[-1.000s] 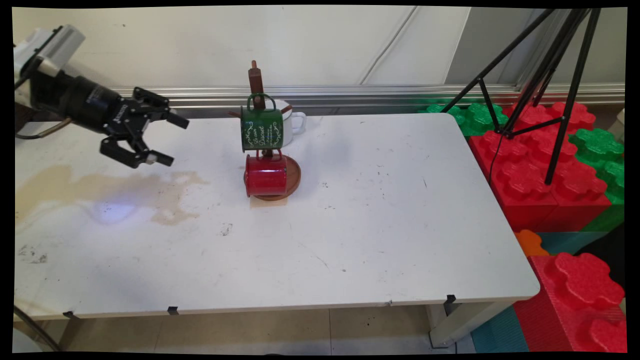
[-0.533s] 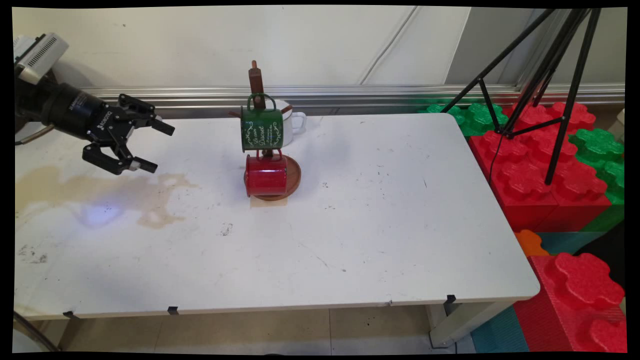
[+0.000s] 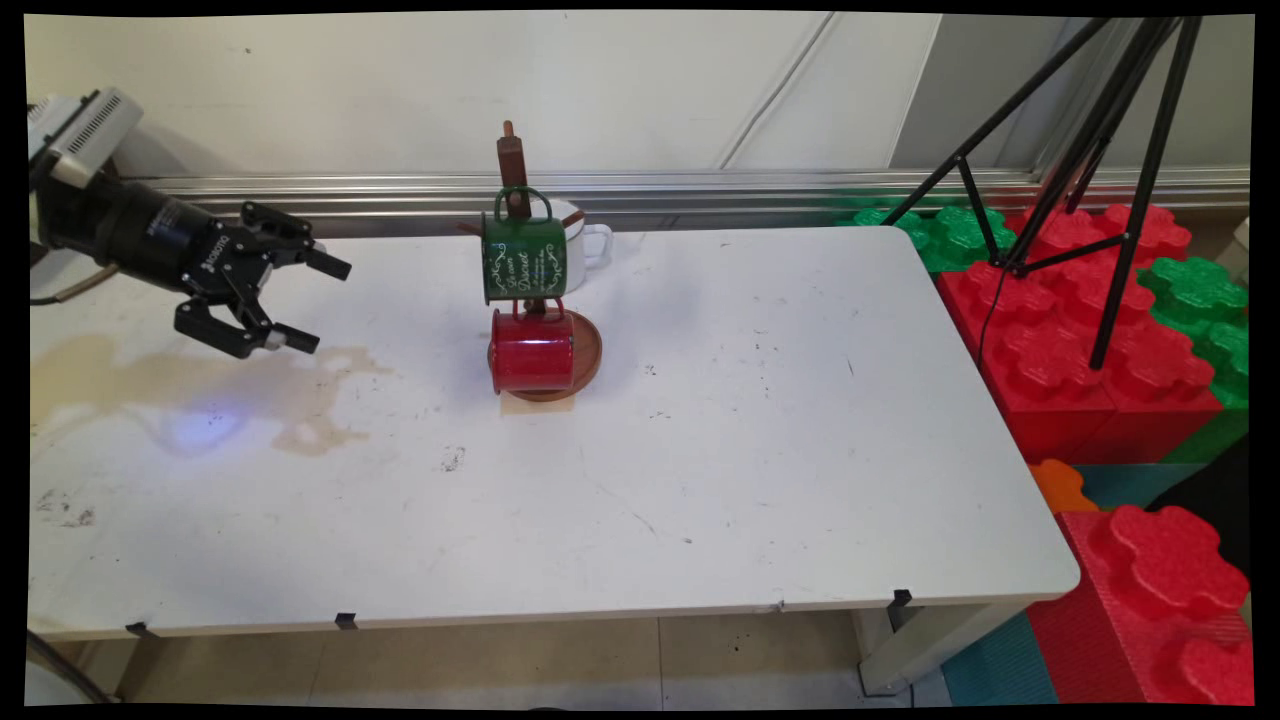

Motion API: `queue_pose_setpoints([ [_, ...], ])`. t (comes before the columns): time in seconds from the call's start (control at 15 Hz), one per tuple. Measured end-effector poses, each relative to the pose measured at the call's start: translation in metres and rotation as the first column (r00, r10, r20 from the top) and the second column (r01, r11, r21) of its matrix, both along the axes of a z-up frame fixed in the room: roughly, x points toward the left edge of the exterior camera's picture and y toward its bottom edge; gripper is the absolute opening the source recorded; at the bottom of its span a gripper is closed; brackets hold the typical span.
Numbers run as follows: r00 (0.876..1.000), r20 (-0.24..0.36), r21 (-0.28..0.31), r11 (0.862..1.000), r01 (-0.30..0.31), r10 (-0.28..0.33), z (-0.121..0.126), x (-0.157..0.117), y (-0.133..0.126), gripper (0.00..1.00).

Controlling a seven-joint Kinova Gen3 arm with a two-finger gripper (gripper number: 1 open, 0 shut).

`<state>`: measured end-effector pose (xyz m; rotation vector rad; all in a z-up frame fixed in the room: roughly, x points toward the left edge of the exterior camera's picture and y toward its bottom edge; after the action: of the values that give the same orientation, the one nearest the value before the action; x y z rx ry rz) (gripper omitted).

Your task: Pick up the red mug from the rack

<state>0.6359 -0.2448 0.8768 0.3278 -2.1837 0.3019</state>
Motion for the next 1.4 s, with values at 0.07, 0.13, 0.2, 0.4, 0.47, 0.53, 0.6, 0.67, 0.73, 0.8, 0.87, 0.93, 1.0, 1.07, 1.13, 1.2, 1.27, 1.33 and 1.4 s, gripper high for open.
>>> queue_pose_setpoints([
  [0.07,1.000,-0.004,0.001,1.000,-0.001,0.001,-0.005,0.001,0.000,1.00],
  [0.13,1.000,-0.007,0.002,1.000,-0.001,0.001,-0.008,0.001,0.000,1.00],
  [0.2,1.000,-0.012,0.002,1.000,0.000,0.000,-0.013,0.001,-0.001,1.00],
  [0.4,1.000,-0.024,0.003,1.000,0.002,-0.002,-0.025,0.000,-0.003,1.00],
  [0.47,1.000,-0.029,0.003,1.000,0.002,-0.002,-0.030,0.000,-0.004,1.00],
  [0.53,1.000,-0.031,0.004,1.000,0.002,-0.002,-0.034,-0.001,-0.005,1.00],
  [0.6,0.999,-0.036,0.006,1.000,0.001,0.000,-0.040,-0.002,-0.006,1.00],
  [0.67,0.999,-0.041,0.007,1.000,0.000,0.000,-0.046,-0.003,-0.007,1.00],
  [0.73,0.999,-0.045,0.008,1.000,0.000,0.000,-0.052,-0.005,-0.008,1.00],
  [0.8,0.999,-0.049,0.008,1.000,0.000,0.000,-0.058,-0.006,-0.009,1.00],
  [0.87,0.999,-0.054,0.009,1.000,-0.001,0.001,-0.064,-0.008,-0.010,1.00],
  [0.93,0.998,-0.061,0.012,1.000,-0.003,0.003,-0.071,-0.010,-0.011,1.00],
  [1.0,0.998,-0.067,0.015,1.000,-0.005,0.006,-0.076,-0.012,-0.012,1.00],
  [1.07,0.997,-0.075,0.020,1.000,-0.008,0.010,-0.082,-0.014,-0.013,1.00],
  [1.13,0.996,-0.087,0.027,1.000,-0.011,0.014,-0.089,-0.016,-0.015,1.00],
  [1.2,0.995,-0.095,0.033,0.999,-0.014,0.017,-0.093,-0.018,-0.015,1.00],
  [1.27,0.995,-0.102,0.037,0.999,-0.016,0.019,-0.096,-0.020,-0.016,1.00],
  [1.33,0.993,-0.114,0.045,0.999,-0.020,0.025,-0.101,-0.023,-0.017,1.00],
  [1.4,0.992,-0.122,0.049,0.999,-0.022,0.028,-0.103,-0.024,-0.018,1.00],
])
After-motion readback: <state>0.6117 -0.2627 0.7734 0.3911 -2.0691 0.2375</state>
